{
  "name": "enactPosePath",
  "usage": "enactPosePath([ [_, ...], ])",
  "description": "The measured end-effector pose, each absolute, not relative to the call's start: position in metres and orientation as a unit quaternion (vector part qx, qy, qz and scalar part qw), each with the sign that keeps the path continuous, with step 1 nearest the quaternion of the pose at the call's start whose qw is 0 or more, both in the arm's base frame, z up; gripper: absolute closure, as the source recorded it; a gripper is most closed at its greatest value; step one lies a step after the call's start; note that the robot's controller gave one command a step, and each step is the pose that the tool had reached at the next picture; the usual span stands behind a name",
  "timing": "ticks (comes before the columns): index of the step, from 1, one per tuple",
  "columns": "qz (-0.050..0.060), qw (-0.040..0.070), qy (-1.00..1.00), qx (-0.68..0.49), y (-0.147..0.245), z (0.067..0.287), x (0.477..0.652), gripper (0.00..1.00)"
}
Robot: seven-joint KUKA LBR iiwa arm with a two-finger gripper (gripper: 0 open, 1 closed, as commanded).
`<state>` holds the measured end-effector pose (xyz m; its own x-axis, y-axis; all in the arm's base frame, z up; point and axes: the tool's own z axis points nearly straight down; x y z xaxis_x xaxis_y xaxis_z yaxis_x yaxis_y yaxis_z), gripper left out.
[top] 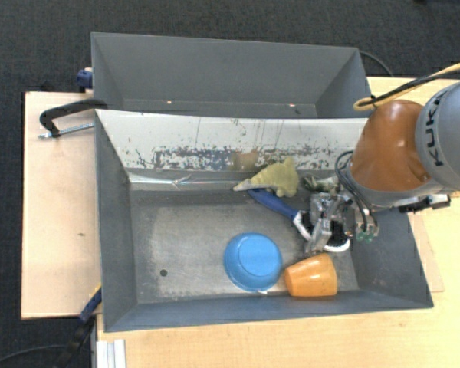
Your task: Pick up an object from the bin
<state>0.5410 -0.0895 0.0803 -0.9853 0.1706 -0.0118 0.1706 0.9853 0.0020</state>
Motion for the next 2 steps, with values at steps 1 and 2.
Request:
enactPosePath([
  [1,0.0,0.006,0.994,0.107,-0.0865,0.21,0.5322,1.0],
  [2,0.0,0.003,0.994,0.107,-0.0862,0.2061,0.5314,0.0],
])
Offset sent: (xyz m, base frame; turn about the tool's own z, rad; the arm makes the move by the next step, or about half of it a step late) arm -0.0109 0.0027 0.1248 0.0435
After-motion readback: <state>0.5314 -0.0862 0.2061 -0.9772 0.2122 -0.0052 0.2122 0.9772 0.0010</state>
